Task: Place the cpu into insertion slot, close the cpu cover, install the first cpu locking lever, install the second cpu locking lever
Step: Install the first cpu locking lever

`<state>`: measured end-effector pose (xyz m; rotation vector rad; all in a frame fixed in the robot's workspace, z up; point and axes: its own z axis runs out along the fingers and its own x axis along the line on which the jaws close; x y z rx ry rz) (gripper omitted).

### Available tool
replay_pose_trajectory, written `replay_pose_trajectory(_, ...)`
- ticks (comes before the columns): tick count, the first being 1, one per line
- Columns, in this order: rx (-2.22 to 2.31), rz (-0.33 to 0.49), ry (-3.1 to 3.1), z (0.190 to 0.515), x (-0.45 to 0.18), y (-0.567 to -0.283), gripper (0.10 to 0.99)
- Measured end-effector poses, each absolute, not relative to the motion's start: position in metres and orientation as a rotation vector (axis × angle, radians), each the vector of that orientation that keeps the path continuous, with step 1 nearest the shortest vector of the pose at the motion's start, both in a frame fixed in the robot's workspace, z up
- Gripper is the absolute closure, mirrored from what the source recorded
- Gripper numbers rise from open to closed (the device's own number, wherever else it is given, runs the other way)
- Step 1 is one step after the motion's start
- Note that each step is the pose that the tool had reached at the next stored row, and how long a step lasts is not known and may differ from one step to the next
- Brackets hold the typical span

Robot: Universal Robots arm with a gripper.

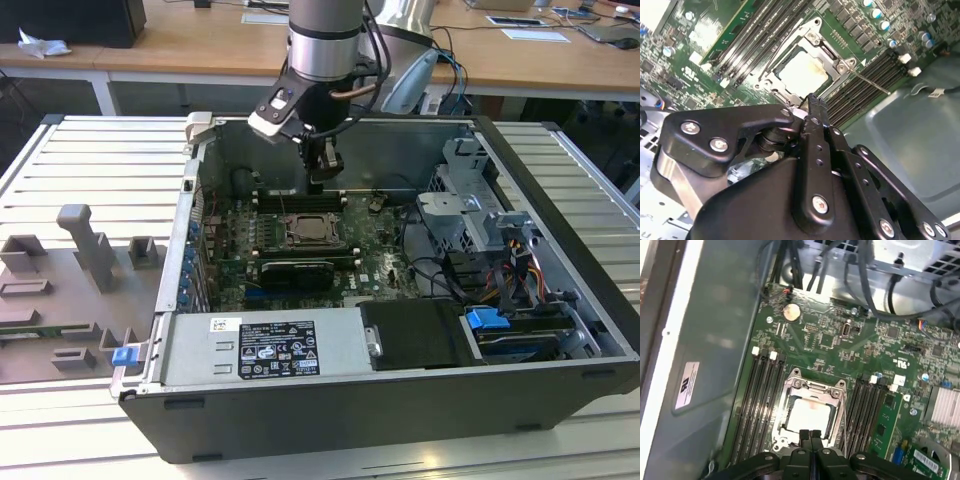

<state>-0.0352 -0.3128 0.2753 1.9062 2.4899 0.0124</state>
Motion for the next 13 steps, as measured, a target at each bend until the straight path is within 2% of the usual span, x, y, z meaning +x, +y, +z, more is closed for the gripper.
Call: replay_pose_trajectory(13,1.540,0.014,2.733,0.2751,-0.0353,-0.3127,0.980)
